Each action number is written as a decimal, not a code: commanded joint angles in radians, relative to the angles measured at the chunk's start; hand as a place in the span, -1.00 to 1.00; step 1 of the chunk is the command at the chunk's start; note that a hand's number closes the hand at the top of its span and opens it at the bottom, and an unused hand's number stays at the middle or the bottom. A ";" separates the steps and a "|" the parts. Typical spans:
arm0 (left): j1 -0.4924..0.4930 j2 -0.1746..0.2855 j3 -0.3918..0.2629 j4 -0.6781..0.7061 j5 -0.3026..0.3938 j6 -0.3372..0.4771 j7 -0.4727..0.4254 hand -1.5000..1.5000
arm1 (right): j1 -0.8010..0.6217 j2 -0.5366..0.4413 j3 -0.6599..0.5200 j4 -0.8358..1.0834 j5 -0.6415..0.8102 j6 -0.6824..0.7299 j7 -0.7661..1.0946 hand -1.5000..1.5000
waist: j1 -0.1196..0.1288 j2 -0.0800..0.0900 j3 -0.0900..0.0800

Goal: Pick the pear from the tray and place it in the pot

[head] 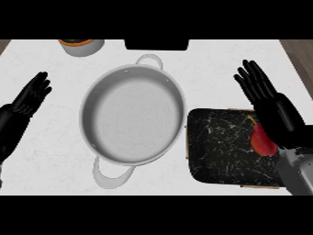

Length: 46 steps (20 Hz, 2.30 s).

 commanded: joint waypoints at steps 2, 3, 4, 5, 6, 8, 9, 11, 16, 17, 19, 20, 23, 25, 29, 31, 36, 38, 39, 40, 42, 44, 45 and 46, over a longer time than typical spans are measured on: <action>0.056 -0.019 0.026 0.031 -0.037 0.075 0.009 0.00 | 0.117 -0.097 -0.101 0.044 0.008 -0.086 0.107 1.00 | -0.014 0.025 0.034; 0.087 -0.004 0.053 0.052 -0.057 0.109 0.003 0.00 | 0.140 -0.126 -0.148 0.091 0.000 -0.121 0.148 1.00 | -0.010 0.026 0.034; 0.112 0.012 0.074 0.076 -0.049 0.111 0.013 0.00 | 0.190 -0.154 -0.182 0.147 0.014 -0.159 0.168 1.00 | -0.016 0.030 0.033; 0.118 0.020 0.101 0.103 -0.056 0.140 0.025 0.00 | 0.240 -0.165 -0.210 0.197 0.016 -0.199 0.197 1.00 | -0.029 0.035 0.033; 0.144 0.032 0.119 0.121 -0.073 0.167 0.033 0.00 | 0.278 -0.215 -0.254 0.236 0.014 -0.217 0.235 1.00 | -0.036 0.034 0.033; 0.150 0.013 0.094 0.127 -0.057 0.156 0.055 0.00 | 0.278 -0.416 -0.216 0.243 0.355 -0.329 0.126 -1.00 | -0.054 0.036 0.020; 0.169 -0.007 0.093 0.135 -0.066 0.181 0.048 0.00 | 0.286 -0.423 -0.253 0.225 0.383 -0.388 0.074 -1.00 | -0.057 0.023 0.027; 0.175 -0.026 0.078 0.143 -0.078 0.192 0.047 0.00 | 0.337 -0.375 -0.237 0.202 0.466 -0.509 0.011 -1.00 | -0.044 0.024 0.033; 0.185 -0.115 0.037 0.187 -0.157 0.214 -0.016 0.00 | 0.540 -0.266 -0.245 -0.037 0.471 -0.580 0.019 -1.00 | -0.009 0.027 0.035; 0.239 -0.074 0.054 0.073 -0.156 0.214 0.034 0.00 | 0.598 -0.269 -0.232 -0.084 0.493 -0.572 0.056 -1.00 | -0.002 0.026 0.035; 0.139 -0.105 0.066 0.206 -0.153 0.199 0.002 0.00 | 0.588 -0.344 -0.186 -0.201 0.542 -0.532 0.262 -1.00 | -0.010 0.028 0.033; 0.202 -0.104 0.065 0.176 -0.147 0.191 -0.011 0.00 | 0.605 -0.402 -0.230 -0.175 0.505 -0.456 0.254 -1.00 | -0.004 0.028 0.034; 0.148 -0.118 0.047 0.176 -0.166 0.196 0.015 0.00 | 0.459 -0.513 -0.232 -0.181 0.482 -0.320 0.444 -1.00 | 0.010 0.031 0.033; 0.157 -0.091 0.076 0.176 -0.138 0.149 0.001 0.00 | 0.410 -0.546 -0.214 -0.188 0.470 -0.252 0.530 -1.00 | 0.021 0.032 0.034; 0.082 -0.108 0.063 0.205 -0.160 0.162 0.049 0.00 | 0.285 -0.616 -0.154 -0.156 0.422 -0.079 0.673 -1.00 | 0.032 0.038 0.034; 0.116 -0.131 0.046 0.215 -0.164 0.152 -0.001 0.00 | 0.259 -0.615 -0.070 -0.117 0.450 -0.025 0.735 -1.00 | 0.052 0.042 0.033; 0.103 -0.130 0.058 0.232 -0.181 0.150 -0.015 0.00 | 0.126 -0.601 0.026 -0.079 0.365 0.172 0.903 -1.00 | 0.051 0.041 0.034; 0.111 -0.138 0.039 0.177 -0.200 0.165 0.034 0.00 | 0.046 -0.533 0.071 -0.024 0.370 0.199 0.954 -1.00 | 0.050 0.038 0.035; 0.127 -0.126 0.069 0.185 -0.184 0.156 0.031 0.00 | -0.018 -0.548 0.040 -0.074 0.306 0.255 1.050 -1.00 | 0.042 0.034 0.035; 0.166 -0.133 0.063 0.195 -0.175 0.127 -0.020 0.00 | -0.049 -0.494 0.075 0.036 0.341 0.257 1.003 -1.00 | 0.052 0.037 0.035; 0.124 -0.136 0.080 0.171 -0.187 0.149 0.051 0.00 | -0.095 -0.428 0.091 0.081 0.365 0.277 1.029 -1.00 | 0.034 0.034 0.036; 0.101 -0.158 0.073 0.179 -0.223 0.166 0.062 0.00 | -0.144 -0.375 0.096 0.100 0.388 0.302 1.057 -1.00 | 0.024 0.032 0.036; 0.121 -0.140 0.101 0.183 -0.202 0.130 0.050 0.00 | -0.157 -0.397 0.069 0.111 0.361 0.367 1.062 -1.00 | 0.022 0.031 0.036; 0.118 -0.146 0.078 0.123 -0.219 0.145 0.103 0.00 | -0.184 -0.370 0.066 0.206 0.385 0.372 1.010 -1.00 | 0.026 0.032 0.036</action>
